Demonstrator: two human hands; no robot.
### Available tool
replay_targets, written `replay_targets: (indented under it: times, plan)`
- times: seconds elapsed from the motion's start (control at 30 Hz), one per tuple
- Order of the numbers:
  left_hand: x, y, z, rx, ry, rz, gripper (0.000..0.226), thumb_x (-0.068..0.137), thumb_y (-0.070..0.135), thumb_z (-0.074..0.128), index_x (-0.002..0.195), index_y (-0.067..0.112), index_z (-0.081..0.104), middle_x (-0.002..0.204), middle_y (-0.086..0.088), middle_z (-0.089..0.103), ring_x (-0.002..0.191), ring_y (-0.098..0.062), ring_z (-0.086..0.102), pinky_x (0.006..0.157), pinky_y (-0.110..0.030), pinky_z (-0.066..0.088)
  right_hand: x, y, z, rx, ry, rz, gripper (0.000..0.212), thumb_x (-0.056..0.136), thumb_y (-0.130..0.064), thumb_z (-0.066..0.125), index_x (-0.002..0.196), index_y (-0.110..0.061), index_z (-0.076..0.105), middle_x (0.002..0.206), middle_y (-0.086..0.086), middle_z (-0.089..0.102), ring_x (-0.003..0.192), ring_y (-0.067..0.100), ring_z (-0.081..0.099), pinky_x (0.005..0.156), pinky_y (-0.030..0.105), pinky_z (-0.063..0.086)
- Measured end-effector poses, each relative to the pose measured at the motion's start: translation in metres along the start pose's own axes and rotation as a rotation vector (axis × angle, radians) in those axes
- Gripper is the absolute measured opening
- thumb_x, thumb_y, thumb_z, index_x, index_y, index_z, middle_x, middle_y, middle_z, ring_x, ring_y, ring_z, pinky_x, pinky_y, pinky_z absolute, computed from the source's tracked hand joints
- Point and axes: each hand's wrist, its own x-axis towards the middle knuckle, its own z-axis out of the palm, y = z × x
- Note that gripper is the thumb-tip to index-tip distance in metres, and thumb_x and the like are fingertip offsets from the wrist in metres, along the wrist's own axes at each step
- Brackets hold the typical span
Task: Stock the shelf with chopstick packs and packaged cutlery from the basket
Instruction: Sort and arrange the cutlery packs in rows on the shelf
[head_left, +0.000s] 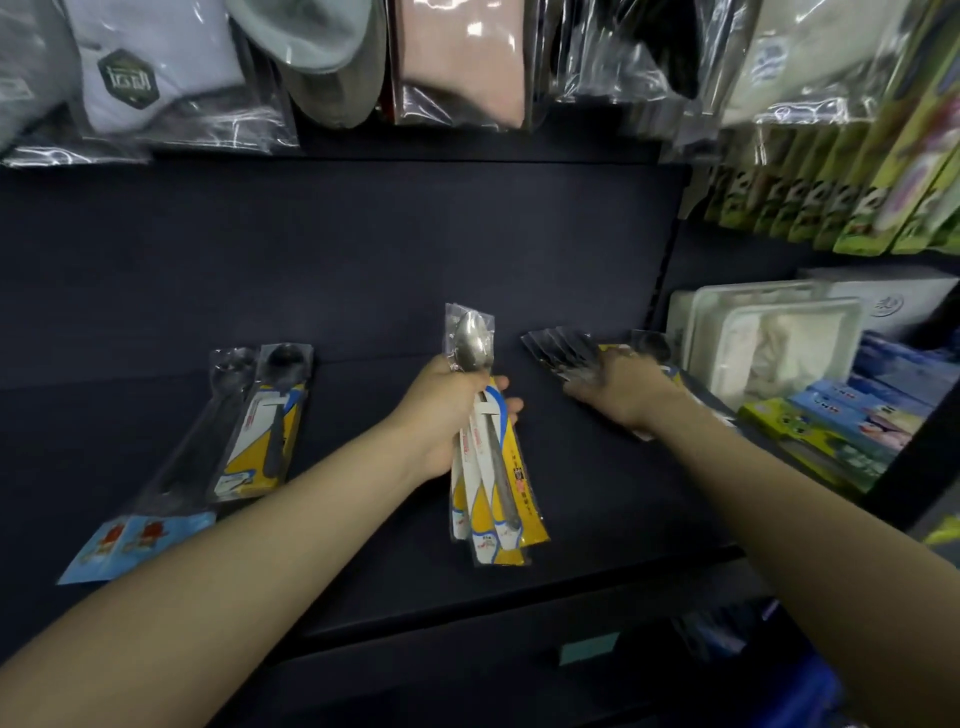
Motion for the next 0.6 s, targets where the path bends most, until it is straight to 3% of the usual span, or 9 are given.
replay_targets:
  times: [0.07,0.2,0.3,0.37,0.47,0.6]
  plan:
    - [0.005,0.001,0.0,0.031,0.056,-0.006,0.02,0.094,0.007,0.044,0.114,0.009,0.048,0.089,-0.008,0.059,0.066,-0.019,0.062,0.054,-0.028,0.053,0.006,-0.005,0.003,-0.135,-0.08,-0.009,0.068,0.085,-0.055,0.051,0.131,-0.005,0.045,0.137,0.018,0.048,0.127,0.035,0.043,0.104,0.041,0.038]
    - [0.009,0.004,-0.006,0.086,0.128,-0.057,0.019,0.092,0.022,0.049,0.106,0.01,0.051,0.081,-0.006,0.054,0.057,-0.016,0.053,0.051,-0.025,0.045,0.011,-0.02,-0.004,-0.253,-0.048,-0.086,0.035,0.091,-0.027,0.048,0.115,-0.002,0.057,0.123,0.018,0.058,0.113,0.035,0.053,0.091,0.039,0.046]
    - [0.011,0.001,-0.01,0.148,0.129,-0.084,0.027,0.091,0.027,0.05,0.11,0.009,0.052,0.082,-0.006,0.054,0.058,-0.015,0.053,0.048,-0.024,0.046,0.003,-0.034,-0.007,-0.274,-0.05,-0.184,0.028,0.09,-0.016,0.047,0.109,0.0,0.058,0.118,0.019,0.059,0.107,0.036,0.057,0.083,0.037,0.048]
    - [0.012,-0.002,-0.012,0.161,0.124,-0.092,0.023,0.092,0.022,0.048,0.109,0.007,0.051,0.077,-0.006,0.053,0.057,-0.015,0.055,0.045,-0.021,0.048,-0.003,-0.043,-0.011,-0.175,-0.035,-0.214,0.029,0.091,-0.019,0.046,0.108,0.002,0.058,0.117,0.021,0.059,0.107,0.038,0.058,0.081,0.036,0.046]
    - [0.012,-0.004,-0.012,0.173,0.112,-0.058,0.028,0.094,0.022,0.047,0.116,0.006,0.049,0.072,-0.008,0.056,0.06,-0.019,0.06,0.05,-0.026,0.05,-0.008,-0.053,-0.014,0.15,-0.077,-0.22,0.018,0.086,-0.02,0.05,0.087,-0.003,0.056,0.101,0.02,0.062,0.099,0.036,0.06,0.073,0.031,0.044]
    - [0.011,-0.002,-0.011,0.174,0.108,-0.005,0.037,0.093,0.04,0.048,0.119,0.014,0.047,0.088,-0.008,0.066,0.075,-0.021,0.065,0.063,-0.032,0.052,-0.033,-0.076,-0.01,0.439,-0.069,-0.215,0.027,0.087,-0.013,0.046,0.06,-0.008,0.044,0.065,0.007,0.052,0.069,0.026,0.05,0.053,0.028,0.037]
